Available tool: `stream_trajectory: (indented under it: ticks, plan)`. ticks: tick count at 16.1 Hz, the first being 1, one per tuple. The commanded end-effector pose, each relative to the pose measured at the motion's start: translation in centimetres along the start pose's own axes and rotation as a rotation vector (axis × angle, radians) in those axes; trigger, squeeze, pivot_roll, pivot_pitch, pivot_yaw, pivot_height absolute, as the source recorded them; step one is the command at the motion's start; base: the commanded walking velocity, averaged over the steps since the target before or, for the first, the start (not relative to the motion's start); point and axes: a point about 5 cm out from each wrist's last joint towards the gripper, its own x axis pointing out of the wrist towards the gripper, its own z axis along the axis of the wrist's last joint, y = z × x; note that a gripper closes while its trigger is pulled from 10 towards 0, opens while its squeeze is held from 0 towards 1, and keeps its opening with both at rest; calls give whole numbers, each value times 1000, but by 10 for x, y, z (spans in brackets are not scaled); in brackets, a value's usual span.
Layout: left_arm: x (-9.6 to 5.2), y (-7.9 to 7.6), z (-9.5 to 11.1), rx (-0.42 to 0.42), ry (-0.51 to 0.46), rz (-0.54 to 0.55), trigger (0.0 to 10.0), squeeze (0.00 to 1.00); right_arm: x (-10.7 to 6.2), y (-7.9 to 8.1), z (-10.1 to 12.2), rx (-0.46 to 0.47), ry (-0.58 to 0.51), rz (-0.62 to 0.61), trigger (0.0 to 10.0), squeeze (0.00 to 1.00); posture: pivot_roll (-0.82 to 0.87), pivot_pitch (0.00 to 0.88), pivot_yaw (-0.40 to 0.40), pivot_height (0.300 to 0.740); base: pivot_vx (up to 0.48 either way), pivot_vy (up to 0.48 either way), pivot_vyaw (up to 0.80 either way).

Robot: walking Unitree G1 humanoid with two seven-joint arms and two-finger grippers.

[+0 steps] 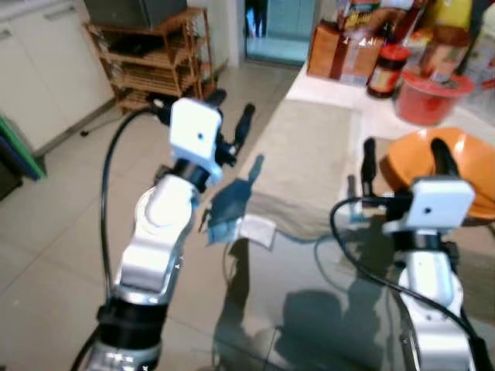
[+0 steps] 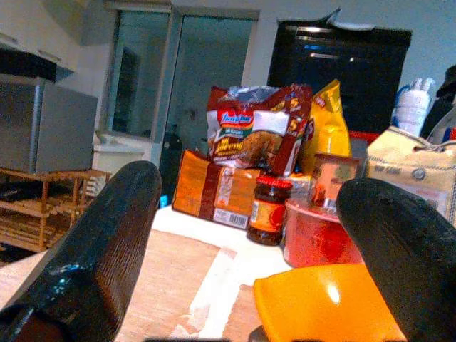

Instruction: Setting the table

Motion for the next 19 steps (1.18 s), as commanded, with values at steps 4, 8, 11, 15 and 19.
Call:
stream_trajectory:
  ticks: [4,8,11,15,19]
  plan:
    - [1,-2,4,-7,-25,-4,10000,0,0,-1,2,-6,-11,-6,10000,0,-28,0,51,718,308,-365,-600]
    - [0,2,3,-7,-20,36,10000,0,0,1,1,-17,-16,10,10000,0,-25,0,43,718,347,-325,-200]
    - [0,4,2,-3,-15,59,10000,0,0,1,1,-20,-15,15,10000,0,-24,0,39,718,0,0,0]
    - [3,6,-3,-3,27,28,10000,0,1,1,1,-23,-15,21,10000,0,-24,0,36,718,0,0,0]
    - [10,15,1,34,19,35,10000,0,1,2,0,-23,-16,28,10000,0,-19,0,34,718,0,0,0]
